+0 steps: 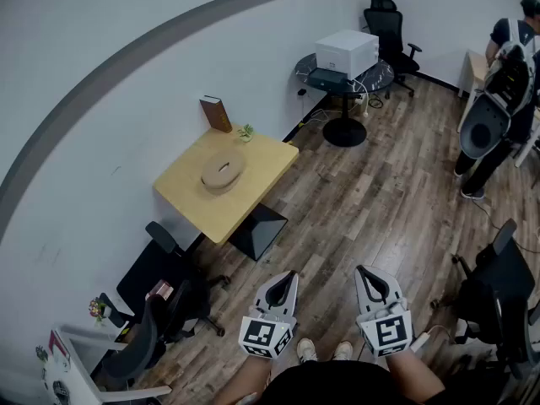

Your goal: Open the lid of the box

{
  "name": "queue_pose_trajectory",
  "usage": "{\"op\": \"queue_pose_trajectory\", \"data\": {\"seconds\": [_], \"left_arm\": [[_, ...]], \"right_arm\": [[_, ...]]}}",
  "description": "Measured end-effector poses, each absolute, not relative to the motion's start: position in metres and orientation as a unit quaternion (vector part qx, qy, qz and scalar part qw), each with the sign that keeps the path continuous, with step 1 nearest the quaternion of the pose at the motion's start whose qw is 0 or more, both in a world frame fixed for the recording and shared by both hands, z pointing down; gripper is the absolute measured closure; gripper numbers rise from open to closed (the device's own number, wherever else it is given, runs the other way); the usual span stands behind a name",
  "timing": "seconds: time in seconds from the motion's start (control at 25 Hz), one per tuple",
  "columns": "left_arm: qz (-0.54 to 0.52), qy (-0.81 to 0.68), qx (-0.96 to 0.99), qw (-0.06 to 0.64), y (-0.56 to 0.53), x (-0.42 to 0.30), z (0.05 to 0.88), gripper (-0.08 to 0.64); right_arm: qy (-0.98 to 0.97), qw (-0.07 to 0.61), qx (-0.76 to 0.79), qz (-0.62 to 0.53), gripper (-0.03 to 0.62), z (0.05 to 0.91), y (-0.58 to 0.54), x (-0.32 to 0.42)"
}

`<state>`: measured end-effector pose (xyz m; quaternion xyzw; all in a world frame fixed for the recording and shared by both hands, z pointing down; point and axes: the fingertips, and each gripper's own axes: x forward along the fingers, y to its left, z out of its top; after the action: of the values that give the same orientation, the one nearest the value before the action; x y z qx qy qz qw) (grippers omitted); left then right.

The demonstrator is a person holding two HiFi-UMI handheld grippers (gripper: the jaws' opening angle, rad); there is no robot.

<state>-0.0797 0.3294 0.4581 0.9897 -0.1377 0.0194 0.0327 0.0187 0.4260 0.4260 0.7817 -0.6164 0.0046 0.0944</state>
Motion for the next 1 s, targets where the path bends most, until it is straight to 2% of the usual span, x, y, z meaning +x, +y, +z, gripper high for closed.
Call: {"op": "queue_pose_trajectory", "data": {"seconds": [0.2,0.56,1.0], "left_arm": [[0.013,-0.134,0.989,0.058,0.322,-0.089,0.454,0.541],[0.015,-0.115,0.993,0.035,0.318,-0.105,0.445,0.541],[0.013,-0.099,0.995,0.03,0.296,-0.12,0.444,0.541]], "right_arm": [[-0.619,0.089,0.78,-0.003,0.574,0.418,0.416,0.011],[-0.618,0.063,0.783,0.019,0.572,0.418,0.408,-0.001],[-0.61,0.07,0.789,0.016,0.572,0.419,0.388,-0.019]]}}
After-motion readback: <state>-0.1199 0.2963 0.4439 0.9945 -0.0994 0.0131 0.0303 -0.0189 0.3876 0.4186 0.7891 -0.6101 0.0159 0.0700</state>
